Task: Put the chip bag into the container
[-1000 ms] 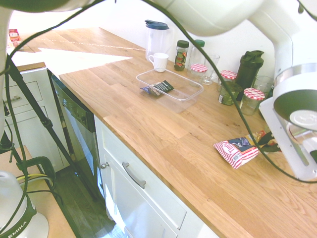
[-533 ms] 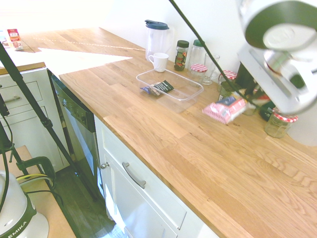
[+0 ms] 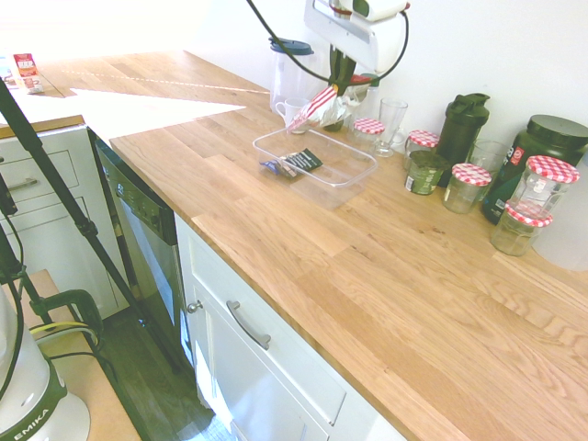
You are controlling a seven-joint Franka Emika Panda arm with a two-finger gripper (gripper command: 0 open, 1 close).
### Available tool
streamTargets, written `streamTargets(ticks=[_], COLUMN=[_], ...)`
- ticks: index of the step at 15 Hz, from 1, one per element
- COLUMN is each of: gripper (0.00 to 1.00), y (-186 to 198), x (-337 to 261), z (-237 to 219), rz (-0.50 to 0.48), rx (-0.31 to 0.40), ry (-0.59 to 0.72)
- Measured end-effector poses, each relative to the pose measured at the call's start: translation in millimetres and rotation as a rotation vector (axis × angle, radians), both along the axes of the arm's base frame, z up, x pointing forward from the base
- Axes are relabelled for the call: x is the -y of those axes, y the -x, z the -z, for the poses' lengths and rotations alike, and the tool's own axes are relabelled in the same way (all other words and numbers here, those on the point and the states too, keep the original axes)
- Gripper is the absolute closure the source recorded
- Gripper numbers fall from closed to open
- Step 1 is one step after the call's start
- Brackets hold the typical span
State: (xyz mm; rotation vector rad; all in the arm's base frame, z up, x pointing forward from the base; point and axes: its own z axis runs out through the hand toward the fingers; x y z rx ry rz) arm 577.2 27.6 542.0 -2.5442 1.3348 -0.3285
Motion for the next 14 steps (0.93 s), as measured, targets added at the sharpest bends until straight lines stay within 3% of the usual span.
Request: streamTargets(ticks=[4,13,14], gripper=[1.0,1.0,0.0], y=[-26,-42,-43], x=[-27,-21,-16], z=[47,95,100], rz=[0.009,0.041,0.049], rx=[-0.045,-0.101,-0.108], ry=[0.028,0.035,0.035])
